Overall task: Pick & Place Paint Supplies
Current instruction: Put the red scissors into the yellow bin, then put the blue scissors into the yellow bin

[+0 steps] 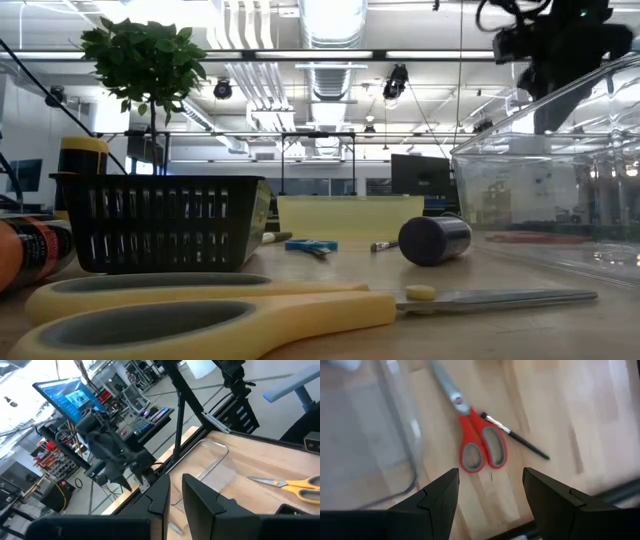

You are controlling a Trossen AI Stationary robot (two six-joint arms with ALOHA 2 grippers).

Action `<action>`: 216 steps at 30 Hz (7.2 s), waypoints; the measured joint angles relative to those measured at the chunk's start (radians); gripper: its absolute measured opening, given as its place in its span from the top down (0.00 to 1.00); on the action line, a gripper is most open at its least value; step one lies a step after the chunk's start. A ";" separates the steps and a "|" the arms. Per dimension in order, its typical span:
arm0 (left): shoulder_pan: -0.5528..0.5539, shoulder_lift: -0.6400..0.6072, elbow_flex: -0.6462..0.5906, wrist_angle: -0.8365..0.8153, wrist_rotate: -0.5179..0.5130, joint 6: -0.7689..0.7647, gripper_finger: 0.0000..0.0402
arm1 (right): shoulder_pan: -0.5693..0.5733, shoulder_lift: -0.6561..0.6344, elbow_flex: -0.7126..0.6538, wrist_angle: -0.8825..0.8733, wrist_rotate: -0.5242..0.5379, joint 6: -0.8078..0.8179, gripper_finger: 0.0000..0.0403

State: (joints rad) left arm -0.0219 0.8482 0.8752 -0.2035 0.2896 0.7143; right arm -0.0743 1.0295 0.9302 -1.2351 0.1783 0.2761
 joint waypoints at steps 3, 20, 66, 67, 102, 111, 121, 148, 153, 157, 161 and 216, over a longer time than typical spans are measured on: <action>0.000 0.000 -0.016 0.010 0.000 -0.040 0.86 | -0.086 -0.011 -0.022 0.014 -0.027 0.121 0.46; -0.002 0.004 -0.194 0.387 0.168 -0.137 0.86 | -0.406 0.180 -0.076 0.081 -0.285 0.224 0.46; -0.002 0.004 -0.194 0.392 0.168 -0.166 0.86 | -0.406 0.405 -0.274 0.463 -0.174 -0.006 0.46; -0.001 0.004 -0.194 0.392 0.168 -0.166 0.86 | -0.406 0.404 -0.278 0.460 -0.180 -0.012 0.46; -0.003 0.005 -0.193 0.392 0.169 -0.166 0.86 | -0.413 0.410 -0.297 0.477 -0.255 -0.051 0.95; -0.003 0.005 -0.194 0.392 0.169 -0.166 0.86 | -0.412 0.383 -0.300 0.479 -0.321 -0.067 0.97; -0.003 0.005 -0.193 0.390 0.169 -0.166 0.86 | -0.409 0.249 -0.302 0.460 -0.328 -0.048 0.98; -0.003 0.004 -0.194 0.395 0.168 -0.162 0.86 | -0.491 0.672 0.386 0.427 -0.176 -0.267 0.98; -0.003 0.004 -0.194 0.394 0.168 -0.165 0.86 | -0.551 0.829 0.517 0.348 -0.173 -0.311 0.98; -0.003 0.005 -0.193 0.392 0.168 -0.172 0.86 | -0.568 0.853 0.538 0.348 -0.174 -0.324 0.99; -0.003 0.005 -0.194 0.387 0.168 -0.173 0.86 | -0.576 0.843 0.539 0.349 -0.148 -0.335 0.99; -0.003 0.007 -0.194 0.303 -0.021 -0.096 0.86 | -0.096 0.543 0.431 0.509 -0.404 -0.333 0.96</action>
State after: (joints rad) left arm -0.0246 0.8555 0.6811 0.0996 0.2684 0.6178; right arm -0.1698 1.5724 1.3609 -0.7262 -0.2257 -0.0574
